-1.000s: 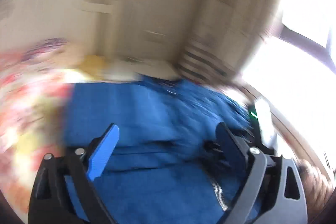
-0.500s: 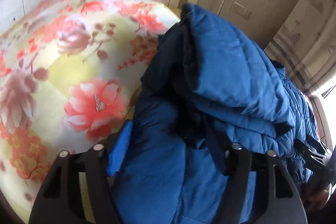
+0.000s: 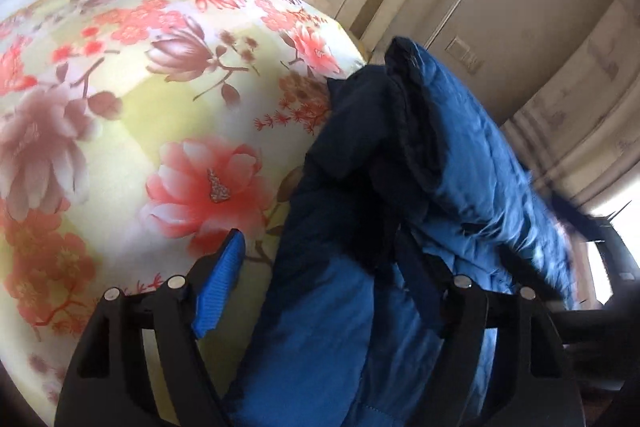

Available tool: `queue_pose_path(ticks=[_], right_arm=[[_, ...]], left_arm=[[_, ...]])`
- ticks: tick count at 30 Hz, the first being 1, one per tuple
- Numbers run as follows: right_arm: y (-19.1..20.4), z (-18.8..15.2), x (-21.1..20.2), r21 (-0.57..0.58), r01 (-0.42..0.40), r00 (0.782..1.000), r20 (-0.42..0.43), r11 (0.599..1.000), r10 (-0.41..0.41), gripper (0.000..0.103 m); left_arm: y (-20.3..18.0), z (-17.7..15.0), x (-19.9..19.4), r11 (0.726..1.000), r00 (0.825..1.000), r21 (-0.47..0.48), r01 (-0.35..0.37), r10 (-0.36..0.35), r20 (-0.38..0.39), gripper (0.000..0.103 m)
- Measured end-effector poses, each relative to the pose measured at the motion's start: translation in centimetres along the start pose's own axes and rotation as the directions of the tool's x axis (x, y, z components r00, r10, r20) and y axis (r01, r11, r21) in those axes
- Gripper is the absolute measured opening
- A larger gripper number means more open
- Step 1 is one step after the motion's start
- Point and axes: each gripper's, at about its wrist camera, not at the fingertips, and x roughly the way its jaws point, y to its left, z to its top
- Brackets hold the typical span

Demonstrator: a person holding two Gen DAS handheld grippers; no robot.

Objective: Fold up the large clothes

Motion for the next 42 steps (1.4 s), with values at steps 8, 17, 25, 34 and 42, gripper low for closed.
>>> queue_pose_path(ticks=[8, 17, 25, 34, 42], right_arm=[[-3.0, -0.9, -1.0, 0.203, -0.142, 0.987, 0.106, 0.969, 0.123, 0.039], [-16.6, -11.8, -7.5, 0.828, -0.262, 0.958, 0.285, 0.495, 0.032, 0.027], [-18.5, -17.5, -6.1, 0.916, -0.157, 0.988, 0.144, 0.368, 0.063, 0.062], [-19.6, -18.1, -7.2, 0.933, -0.077, 0.993, 0.104, 0.350, -0.056, 0.077], [-22.9, -18.0, -8.2, 0.927, -0.197, 0.969, 0.234, 0.318, -0.080, 0.025]], left_arm=[[0.8, 0.0, -0.2, 0.999, 0.999, -0.028, 0.037, -0.037, 0.012, 0.075], [0.0, -0.3, -0.2, 0.996, 0.999, 0.075, -0.055, 0.055, 0.002, 0.078], [-0.3, -0.2, 0.2, 0.993, 0.997, 0.094, -0.077, 0.078, -0.002, 0.080], [-0.8, -0.3, 0.2, 0.990, 0.996, 0.105, -0.090, 0.091, -0.003, 0.080], [-0.9, -0.2, 0.4, 0.988, 0.995, 0.119, -0.098, 0.100, -0.006, 0.082]])
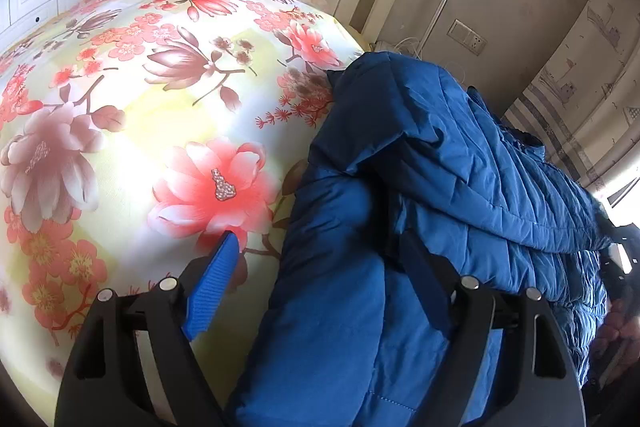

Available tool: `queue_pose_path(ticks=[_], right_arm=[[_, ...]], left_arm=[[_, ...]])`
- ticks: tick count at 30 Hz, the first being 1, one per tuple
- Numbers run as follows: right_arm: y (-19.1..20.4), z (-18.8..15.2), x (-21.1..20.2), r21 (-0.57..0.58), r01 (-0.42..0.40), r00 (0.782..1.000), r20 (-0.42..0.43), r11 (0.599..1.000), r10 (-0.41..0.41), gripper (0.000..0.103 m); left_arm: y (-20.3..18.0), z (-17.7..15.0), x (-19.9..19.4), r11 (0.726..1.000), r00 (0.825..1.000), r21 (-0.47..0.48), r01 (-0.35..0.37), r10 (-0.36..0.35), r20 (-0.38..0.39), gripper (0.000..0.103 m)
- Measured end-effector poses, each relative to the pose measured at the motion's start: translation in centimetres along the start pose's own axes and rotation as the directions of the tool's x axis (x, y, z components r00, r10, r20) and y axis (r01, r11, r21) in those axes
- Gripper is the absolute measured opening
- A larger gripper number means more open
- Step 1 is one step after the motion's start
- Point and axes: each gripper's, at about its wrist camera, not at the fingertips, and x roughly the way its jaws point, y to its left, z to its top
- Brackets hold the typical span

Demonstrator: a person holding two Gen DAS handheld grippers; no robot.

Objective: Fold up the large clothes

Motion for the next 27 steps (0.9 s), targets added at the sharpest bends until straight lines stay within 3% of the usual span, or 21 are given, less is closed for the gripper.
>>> queue_pose_path(ticks=[3, 6, 11, 13, 15, 16, 18, 19, 20, 22, 24, 25, 27], right_arm=[[1.5, -0.3, -3.9, -0.072, -0.051, 0.992, 0.110, 0.996, 0.059, 0.023], [1.4, -0.1, -6.2, -0.073, -0.030, 0.985, 0.169, 0.997, 0.042, 0.023], [-3.3, -1.5, -4.9, 0.034, 0.107, 0.991, 0.076, 0.994, -0.110, 0.024], [-4.5, -2.0, -3.0, 0.076, 0.138, 0.990, -0.011, 0.988, -0.137, 0.028], [-5.0, -1.7, -3.4, 0.114, 0.131, 0.991, -0.018, 0.985, -0.130, 0.038], [-4.9, -1.4, -4.2, 0.128, 0.153, 0.988, 0.013, 0.980, -0.156, 0.042], [-3.3, -0.7, -7.4, 0.097, 0.248, 0.945, 0.195, 0.964, -0.263, 0.043], [-2.0, -0.6, -8.3, 0.040, 0.263, 0.927, 0.266, 0.964, -0.264, 0.045], [-0.1, -0.3, -8.5, -0.059, 0.271, 0.923, 0.298, 0.961, -0.242, 0.052], [3.2, -0.4, -6.9, -0.254, 0.281, 0.944, 0.248, 0.925, -0.218, 0.055], [6.3, -1.6, -4.0, -0.468, 0.306, 0.951, 0.190, 0.829, -0.243, 0.063], [7.2, -2.4, -2.2, -0.547, 0.326, 0.945, 0.153, 0.771, -0.291, 0.067], [7.2, -3.3, 0.7, -0.615, 0.358, 0.919, 0.099, 0.702, -0.382, 0.067]], left_arm=[[-0.1, 0.0, 0.1, 1.000, 1.000, 0.004, -0.002, 0.002, -0.001, 0.082], [-0.1, 0.1, 0.1, 1.000, 1.000, 0.007, -0.003, 0.003, -0.002, 0.083], [-0.2, 0.0, 0.1, 1.000, 1.000, 0.006, -0.003, 0.003, -0.002, 0.084], [-0.2, 0.0, 0.1, 1.000, 1.000, 0.006, -0.003, 0.003, -0.002, 0.085], [-0.2, 0.0, 0.1, 1.000, 1.000, 0.008, -0.005, 0.005, -0.002, 0.085], [-0.2, 0.1, 0.2, 1.000, 1.000, 0.009, -0.007, 0.007, -0.003, 0.085], [-0.3, 0.1, 0.2, 1.000, 1.000, 0.010, -0.009, 0.009, -0.004, 0.085], [-0.3, 0.1, 0.2, 1.000, 1.000, 0.012, -0.011, 0.011, -0.005, 0.085], [-0.4, 0.1, 0.2, 1.000, 1.000, 0.015, -0.014, 0.014, -0.006, 0.086], [-0.4, 0.0, 0.2, 1.000, 1.000, 0.018, -0.016, 0.016, -0.007, 0.086], [-0.4, 0.0, 0.2, 1.000, 1.000, 0.017, -0.017, 0.017, -0.007, 0.086], [-0.4, 0.0, 0.2, 1.000, 1.000, 0.017, -0.020, 0.020, -0.007, 0.087], [-0.5, 0.1, 0.1, 0.999, 0.999, 0.023, -0.041, 0.041, -0.007, 0.088]])
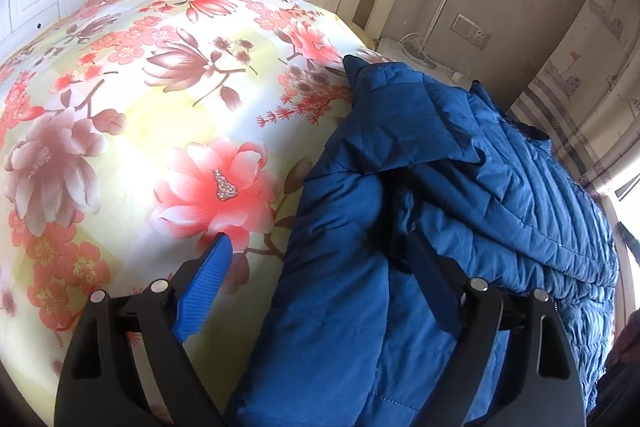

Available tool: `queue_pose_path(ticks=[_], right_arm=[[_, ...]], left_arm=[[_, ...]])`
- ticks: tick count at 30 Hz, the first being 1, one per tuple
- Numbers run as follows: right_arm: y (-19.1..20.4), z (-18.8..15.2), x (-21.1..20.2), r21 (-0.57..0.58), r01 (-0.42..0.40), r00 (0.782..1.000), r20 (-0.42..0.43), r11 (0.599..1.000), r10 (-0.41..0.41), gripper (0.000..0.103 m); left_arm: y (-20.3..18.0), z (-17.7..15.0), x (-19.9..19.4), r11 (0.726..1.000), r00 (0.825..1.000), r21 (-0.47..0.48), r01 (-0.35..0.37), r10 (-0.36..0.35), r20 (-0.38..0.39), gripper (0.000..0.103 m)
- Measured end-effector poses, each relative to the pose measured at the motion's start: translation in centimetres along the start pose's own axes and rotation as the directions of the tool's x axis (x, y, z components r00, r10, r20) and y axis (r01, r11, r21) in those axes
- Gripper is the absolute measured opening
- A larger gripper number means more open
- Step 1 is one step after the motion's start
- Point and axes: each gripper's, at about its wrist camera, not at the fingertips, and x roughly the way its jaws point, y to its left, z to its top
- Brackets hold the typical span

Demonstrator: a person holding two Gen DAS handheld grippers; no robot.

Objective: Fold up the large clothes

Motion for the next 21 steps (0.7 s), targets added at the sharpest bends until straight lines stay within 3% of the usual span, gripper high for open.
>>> queue_pose_path(ticks=[1, 3, 6, 8, 10, 12, 14, 16, 18, 21], right_arm=[[0.0, -0.7, 1.4, -0.017, 0.042, 0.997, -0.064, 0.999, -0.043, 0.068], [-0.9, -2.4, 2.5, 0.008, 0.019, 0.995, -0.100, 1.000, -0.018, 0.069], [-1.5, -3.0, 2.6, 0.044, -0.021, 0.995, -0.096, 0.999, 0.025, 0.073], [-1.2, -2.9, 2.9, 0.026, -0.025, 0.994, -0.102, 0.999, 0.028, 0.081], [-0.9, -3.0, 3.1, 0.009, -0.020, 0.994, -0.104, 1.000, 0.021, 0.083], [-1.1, -3.0, 3.6, 0.010, -0.022, 0.994, -0.104, 1.000, 0.023, 0.084], [-1.4, -3.1, 3.3, 0.018, -0.032, 0.994, -0.105, 0.999, 0.034, 0.086], [-1.2, -3.1, 3.0, 0.020, -0.037, 0.994, -0.105, 0.999, 0.039, 0.086], [-1.2, -3.0, 3.0, 0.022, -0.042, 0.994, -0.103, 0.999, 0.044, 0.086], [-1.0, -2.7, 2.3, 0.023, -0.022, 0.994, -0.109, 0.999, 0.024, 0.086]], left_arm=[[-0.3, 0.1, -0.4, 1.000, 1.000, 0.012, -0.020, 0.020, 0.011, 0.088], [-1.4, 0.6, -1.7, 0.998, 0.997, 0.039, -0.052, 0.050, 0.057, 0.088], [-4.4, 2.1, -3.9, 0.995, 0.992, 0.098, -0.005, -0.007, 0.126, 0.089], [-7.5, 3.3, -4.5, 0.985, 0.987, 0.169, 0.025, -0.051, 0.151, 0.095], [-10.8, 4.3, -3.8, 0.967, 0.987, 0.254, 0.035, -0.074, 0.144, 0.099], [-13.5, 4.7, -1.7, 0.948, 0.994, 0.318, -0.005, -0.030, 0.104, 0.100], [-15.0, 4.4, 1.7, 0.937, 1.000, 0.348, 0.001, 0.000, -0.002, 0.100], [-15.4, 3.4, 5.3, 0.932, 0.995, 0.362, -0.023, 0.058, -0.085, 0.101], [-15.3, 2.3, 5.7, 0.915, 0.998, 0.397, -0.063, 0.070, -0.002, 0.101], [-15.3, 1.7, 5.6, 0.913, 0.997, 0.402, -0.071, 0.069, 0.020, 0.101]])
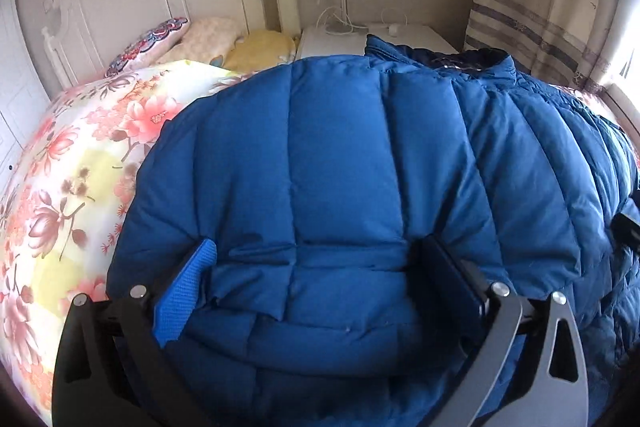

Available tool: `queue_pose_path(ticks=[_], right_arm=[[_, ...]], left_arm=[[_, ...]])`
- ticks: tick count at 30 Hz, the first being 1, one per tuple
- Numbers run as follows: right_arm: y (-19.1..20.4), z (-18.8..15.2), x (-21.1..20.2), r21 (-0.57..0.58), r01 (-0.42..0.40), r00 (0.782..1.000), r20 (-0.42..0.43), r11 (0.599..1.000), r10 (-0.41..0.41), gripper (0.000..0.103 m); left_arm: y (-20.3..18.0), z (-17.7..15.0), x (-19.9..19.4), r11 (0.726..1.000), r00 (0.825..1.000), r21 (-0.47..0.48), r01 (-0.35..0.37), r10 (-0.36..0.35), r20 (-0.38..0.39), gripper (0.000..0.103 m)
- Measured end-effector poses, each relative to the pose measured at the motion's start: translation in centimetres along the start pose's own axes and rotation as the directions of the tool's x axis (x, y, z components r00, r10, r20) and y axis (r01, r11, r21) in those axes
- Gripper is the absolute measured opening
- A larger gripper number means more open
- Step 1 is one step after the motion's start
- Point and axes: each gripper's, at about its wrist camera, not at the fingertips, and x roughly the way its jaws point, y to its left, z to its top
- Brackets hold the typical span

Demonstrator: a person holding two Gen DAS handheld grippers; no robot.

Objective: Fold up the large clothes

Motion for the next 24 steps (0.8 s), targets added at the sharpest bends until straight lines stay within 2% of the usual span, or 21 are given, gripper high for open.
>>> queue_pose_path(ticks=[3, 6, 9, 10, 11, 17, 21, 22, 24], right_arm=[[0.4, 1.5, -2.1, 0.030, -0.012, 0.997, 0.078, 0.999, 0.010, 0.086], [1.5, 3.7, -2.1, -0.019, -0.030, 0.992, 0.126, 0.999, 0.032, 0.086], [2.1, 5.1, 2.2, -0.055, 0.036, 0.999, 0.024, 0.998, -0.035, 0.086], [2.0, 5.0, 4.1, -0.067, 0.049, 0.998, -0.032, 0.997, -0.051, 0.092], [1.8, 4.5, 5.4, -0.080, 0.039, 0.998, -0.036, 0.996, -0.042, 0.092], [1.6, 4.2, 3.6, -0.048, 0.072, 0.997, -0.019, 0.996, -0.073, 0.092], [2.0, 3.7, 0.2, -0.020, 0.068, 0.994, 0.083, 0.998, -0.066, 0.092], [2.3, 3.5, 0.4, -0.044, 0.087, 0.994, 0.068, 0.995, -0.084, 0.098], [2.6, 2.6, 3.1, -0.097, 0.093, 0.995, -0.034, 0.991, -0.096, 0.099]], left_arm=[[0.0, -0.3, 0.0, 1.000, 1.000, 0.002, -0.007, 0.007, 0.006, 0.101], [-0.4, -0.5, -0.3, 1.000, 1.000, 0.012, -0.020, 0.020, 0.008, 0.101], [-0.3, -0.1, -0.2, 1.000, 1.000, 0.007, -0.013, 0.013, 0.009, 0.101], [-0.3, 0.0, -0.1, 1.000, 1.000, 0.007, -0.011, 0.011, 0.010, 0.101], [-0.3, 0.0, -0.2, 1.000, 1.000, 0.004, -0.008, 0.008, 0.011, 0.101], [-0.4, 0.0, -0.2, 1.000, 1.000, 0.012, -0.019, 0.019, 0.009, 0.101], [-0.5, 0.0, -0.1, 1.000, 1.000, 0.013, -0.022, 0.022, 0.009, 0.101], [-0.5, 0.1, -0.1, 1.000, 1.000, 0.014, -0.023, 0.023, 0.009, 0.101], [-0.5, 0.0, -0.1, 1.000, 1.000, 0.014, -0.022, 0.022, 0.011, 0.101]])
